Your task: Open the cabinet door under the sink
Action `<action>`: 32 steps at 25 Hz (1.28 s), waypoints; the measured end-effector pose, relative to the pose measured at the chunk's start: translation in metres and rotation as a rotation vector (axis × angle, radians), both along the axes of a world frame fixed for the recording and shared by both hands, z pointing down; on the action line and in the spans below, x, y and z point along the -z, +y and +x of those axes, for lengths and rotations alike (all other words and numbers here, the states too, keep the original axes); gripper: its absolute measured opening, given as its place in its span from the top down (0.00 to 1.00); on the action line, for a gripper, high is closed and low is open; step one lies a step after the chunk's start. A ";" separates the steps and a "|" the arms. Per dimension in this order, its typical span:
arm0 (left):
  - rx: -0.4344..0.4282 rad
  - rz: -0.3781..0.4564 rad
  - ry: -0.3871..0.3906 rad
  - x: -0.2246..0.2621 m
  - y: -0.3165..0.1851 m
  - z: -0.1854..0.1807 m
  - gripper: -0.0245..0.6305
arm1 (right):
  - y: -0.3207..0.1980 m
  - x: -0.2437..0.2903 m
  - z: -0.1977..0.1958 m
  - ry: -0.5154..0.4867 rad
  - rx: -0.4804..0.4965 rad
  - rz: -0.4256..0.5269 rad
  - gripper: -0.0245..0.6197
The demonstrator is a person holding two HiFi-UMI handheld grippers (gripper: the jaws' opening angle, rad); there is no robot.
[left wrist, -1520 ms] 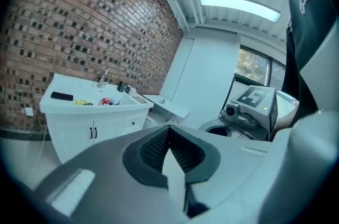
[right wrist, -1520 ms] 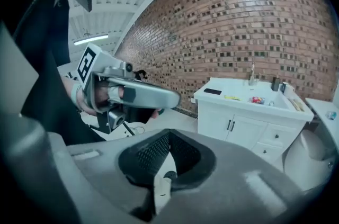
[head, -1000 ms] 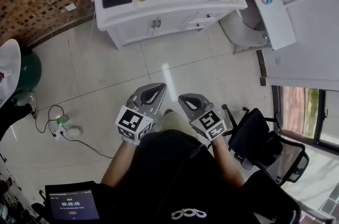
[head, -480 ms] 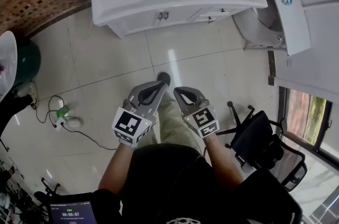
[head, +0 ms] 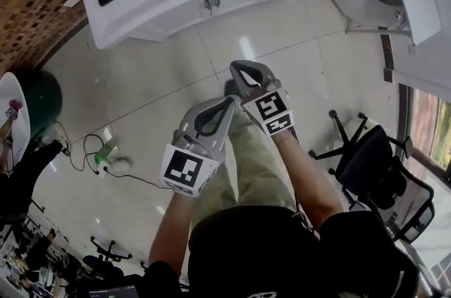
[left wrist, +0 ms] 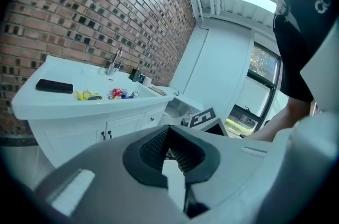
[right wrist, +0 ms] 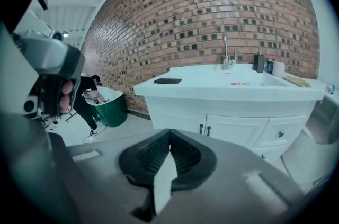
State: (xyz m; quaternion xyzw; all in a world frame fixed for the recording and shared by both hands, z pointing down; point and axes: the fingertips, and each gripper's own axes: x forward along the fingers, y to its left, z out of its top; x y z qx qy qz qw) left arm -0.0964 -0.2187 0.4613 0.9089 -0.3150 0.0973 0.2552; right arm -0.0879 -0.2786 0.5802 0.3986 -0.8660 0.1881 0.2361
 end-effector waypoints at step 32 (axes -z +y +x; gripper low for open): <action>0.139 -0.137 -0.008 -0.098 -0.076 -0.009 0.94 | -0.213 -0.238 0.011 0.094 -0.223 -0.071 0.85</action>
